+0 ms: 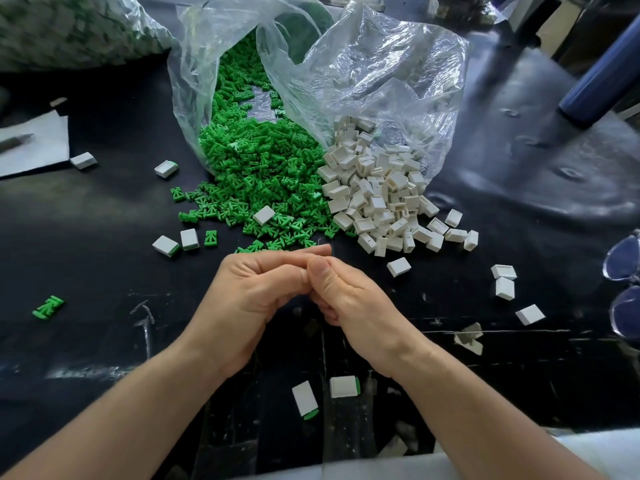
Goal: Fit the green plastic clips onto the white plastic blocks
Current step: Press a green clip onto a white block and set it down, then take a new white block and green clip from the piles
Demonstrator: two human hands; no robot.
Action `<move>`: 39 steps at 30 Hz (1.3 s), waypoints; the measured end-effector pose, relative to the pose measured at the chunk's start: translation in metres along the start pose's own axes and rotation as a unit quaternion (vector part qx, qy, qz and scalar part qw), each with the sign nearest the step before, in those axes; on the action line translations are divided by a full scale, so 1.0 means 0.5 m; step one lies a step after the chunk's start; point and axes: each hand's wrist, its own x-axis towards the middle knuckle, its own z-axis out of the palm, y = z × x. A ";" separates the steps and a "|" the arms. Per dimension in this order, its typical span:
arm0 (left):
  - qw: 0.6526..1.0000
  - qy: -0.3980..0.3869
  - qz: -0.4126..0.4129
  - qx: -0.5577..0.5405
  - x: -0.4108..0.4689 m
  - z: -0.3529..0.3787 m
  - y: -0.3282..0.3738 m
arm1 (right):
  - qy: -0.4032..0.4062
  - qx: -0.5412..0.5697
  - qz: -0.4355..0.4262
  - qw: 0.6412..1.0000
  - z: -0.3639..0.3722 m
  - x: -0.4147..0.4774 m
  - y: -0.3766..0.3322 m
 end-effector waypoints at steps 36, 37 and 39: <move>0.958 -0.156 -0.062 0.232 -0.017 0.001 0.006 | 0.315 -0.466 0.030 0.827 -0.097 0.046 0.025; 0.959 -0.155 -0.058 0.231 -0.017 0.000 0.006 | 0.315 -0.468 0.028 0.826 -0.098 0.047 0.025; 0.963 -0.135 -0.041 0.228 -0.017 0.000 0.009 | 0.314 -0.470 0.019 0.825 -0.098 0.046 0.025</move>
